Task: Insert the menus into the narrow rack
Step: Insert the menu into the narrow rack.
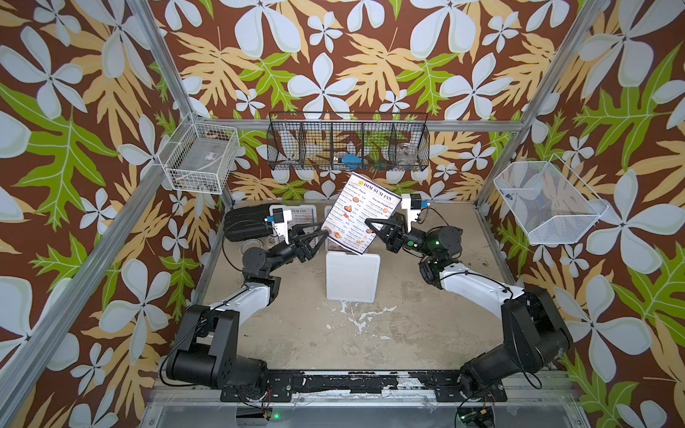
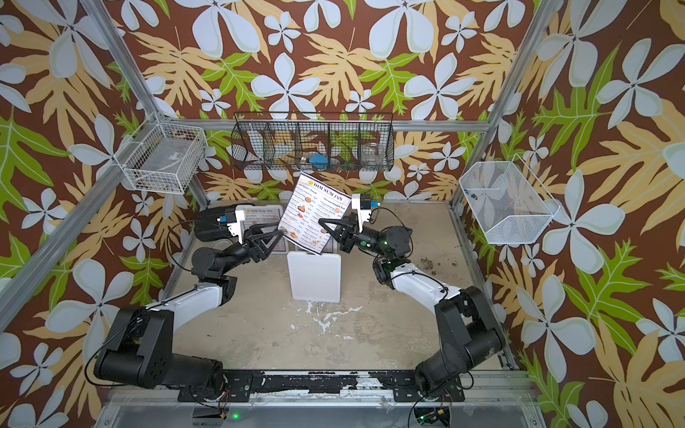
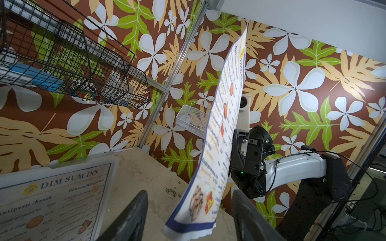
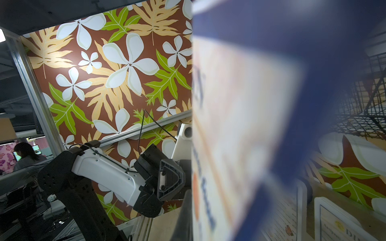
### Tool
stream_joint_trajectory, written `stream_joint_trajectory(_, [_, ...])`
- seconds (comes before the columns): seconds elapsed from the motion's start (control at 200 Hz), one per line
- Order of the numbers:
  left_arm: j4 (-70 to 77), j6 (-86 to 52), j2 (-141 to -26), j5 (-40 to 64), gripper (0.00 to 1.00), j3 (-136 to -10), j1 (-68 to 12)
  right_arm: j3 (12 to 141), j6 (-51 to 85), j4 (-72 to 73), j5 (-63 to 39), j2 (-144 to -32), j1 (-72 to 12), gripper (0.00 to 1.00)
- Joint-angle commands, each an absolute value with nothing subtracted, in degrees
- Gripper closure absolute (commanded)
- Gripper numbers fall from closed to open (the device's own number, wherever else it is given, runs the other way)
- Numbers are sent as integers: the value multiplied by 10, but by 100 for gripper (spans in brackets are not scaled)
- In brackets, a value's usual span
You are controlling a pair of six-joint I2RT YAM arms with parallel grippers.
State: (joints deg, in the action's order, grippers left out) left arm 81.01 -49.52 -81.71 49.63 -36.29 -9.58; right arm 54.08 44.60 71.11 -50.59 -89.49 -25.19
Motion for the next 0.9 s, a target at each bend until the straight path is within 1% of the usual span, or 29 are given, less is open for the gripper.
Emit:
stream_joint_trajectory(0.0, [845,-503,-818,510,34,-370,-107,549,450,729,-504,-899,-255,100])
stream_joint_trajectory(0.07, [839,-501,-819,509,36,-373,-110,551,448,728,-504,-901,-257,100])
stream_joint_trajectory(0.115, [839,-501,-819,508,39,-374,-110,550,448,727,-504,-901,-257,100])
stream_joint_trajectory(0.155, [834,-500,-819,507,45,-375,-110,549,446,724,-503,-899,-257,100])
stream_joint_trajectory(0.245, [820,-494,-814,501,64,-378,-110,544,441,722,-498,-895,-257,100])
stream_joint_trajectory(0.28, [811,-491,-811,498,69,-379,-110,542,440,722,-497,-893,-257,100])
stream_joint_trajectory(0.49, [750,-457,-786,481,90,-383,-110,533,439,725,-495,-886,-257,100])
stream_joint_trajectory(0.571, [726,-445,-779,478,100,-386,-110,530,436,726,-494,-884,-257,100])
stream_joint_trajectory(0.806, [704,-430,-777,481,100,-389,-110,528,433,726,-495,-885,-257,100])
stream_joint_trajectory(0.896, [702,-427,-776,485,100,-389,-111,528,426,721,-497,-882,-257,94])
